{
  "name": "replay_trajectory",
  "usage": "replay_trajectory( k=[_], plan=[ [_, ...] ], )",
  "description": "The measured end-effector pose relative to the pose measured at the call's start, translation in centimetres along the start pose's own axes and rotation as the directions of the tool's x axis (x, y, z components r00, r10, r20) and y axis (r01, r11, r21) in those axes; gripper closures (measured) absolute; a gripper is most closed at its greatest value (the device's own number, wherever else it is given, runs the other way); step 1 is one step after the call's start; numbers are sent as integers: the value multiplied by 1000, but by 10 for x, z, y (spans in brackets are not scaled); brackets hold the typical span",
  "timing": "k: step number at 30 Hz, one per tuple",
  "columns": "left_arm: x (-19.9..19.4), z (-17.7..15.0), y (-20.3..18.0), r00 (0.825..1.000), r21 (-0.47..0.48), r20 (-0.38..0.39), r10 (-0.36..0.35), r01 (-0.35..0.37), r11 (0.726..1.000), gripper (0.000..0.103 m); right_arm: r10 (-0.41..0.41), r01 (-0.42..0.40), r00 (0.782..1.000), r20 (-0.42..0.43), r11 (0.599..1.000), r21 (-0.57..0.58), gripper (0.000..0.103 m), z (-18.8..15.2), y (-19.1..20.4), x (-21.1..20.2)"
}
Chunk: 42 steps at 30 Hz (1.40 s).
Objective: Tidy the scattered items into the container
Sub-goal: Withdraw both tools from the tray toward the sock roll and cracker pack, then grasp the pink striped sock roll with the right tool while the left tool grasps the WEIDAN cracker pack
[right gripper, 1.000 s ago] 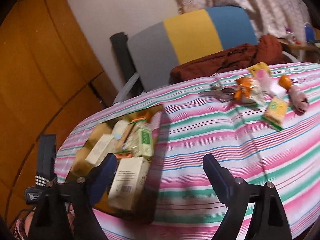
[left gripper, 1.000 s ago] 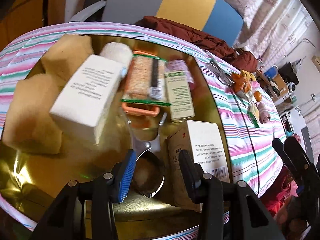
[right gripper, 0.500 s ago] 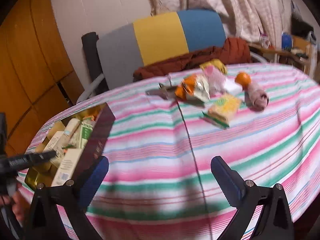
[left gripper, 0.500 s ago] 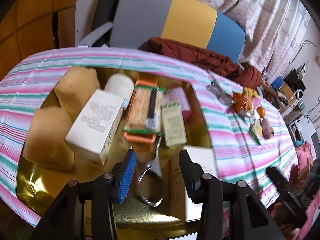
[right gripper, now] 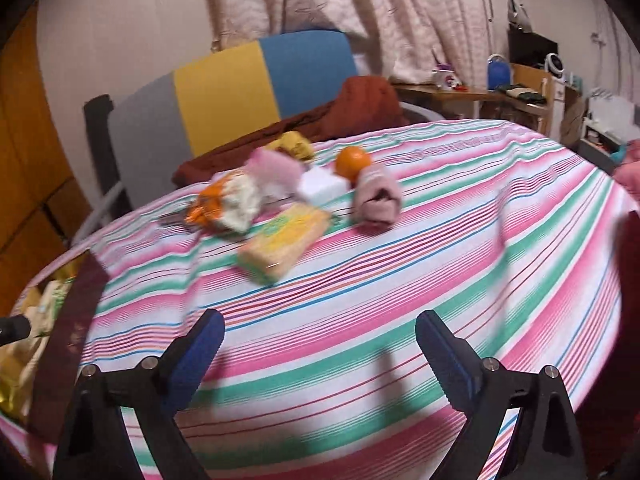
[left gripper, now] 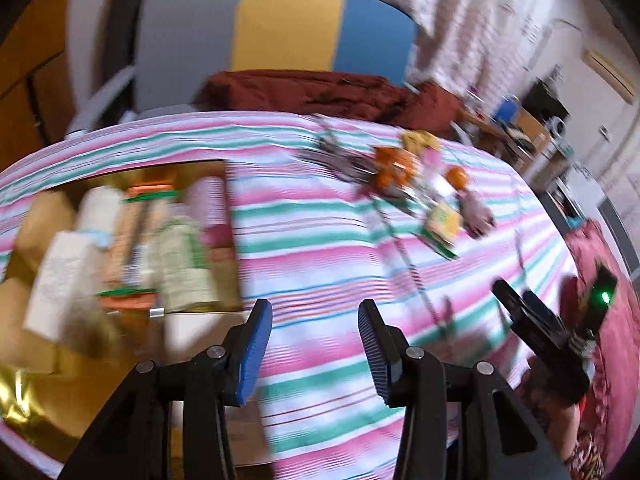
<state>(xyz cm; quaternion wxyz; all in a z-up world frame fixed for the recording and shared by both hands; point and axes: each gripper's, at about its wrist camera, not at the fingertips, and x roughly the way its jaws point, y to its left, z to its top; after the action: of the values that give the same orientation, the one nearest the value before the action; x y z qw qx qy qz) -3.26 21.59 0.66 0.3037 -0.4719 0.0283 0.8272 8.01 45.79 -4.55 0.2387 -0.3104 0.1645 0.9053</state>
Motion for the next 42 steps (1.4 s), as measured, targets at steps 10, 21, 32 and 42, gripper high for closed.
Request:
replay_trajectory(
  k=[10, 21, 32, 42],
  plan=[
    [57, 4, -79, 992, 133, -104, -71, 85, 987, 58, -11, 10, 1000, -9, 1000, -11, 1, 30, -27, 35],
    [104, 28, -122, 990, 160, -109, -90, 107, 981, 58, -78, 78, 996, 48, 997, -2, 1, 89, -50, 85],
    [137, 51, -154, 996, 250, -61, -61, 74, 965, 58, -20, 24, 990, -139, 999, 24, 44, 100, -63, 145],
    [158, 60, -166, 998, 298, -41, -46, 57, 953, 53, 32, -24, 989, -146, 998, 60, 65, 90, -73, 143]
  ],
)
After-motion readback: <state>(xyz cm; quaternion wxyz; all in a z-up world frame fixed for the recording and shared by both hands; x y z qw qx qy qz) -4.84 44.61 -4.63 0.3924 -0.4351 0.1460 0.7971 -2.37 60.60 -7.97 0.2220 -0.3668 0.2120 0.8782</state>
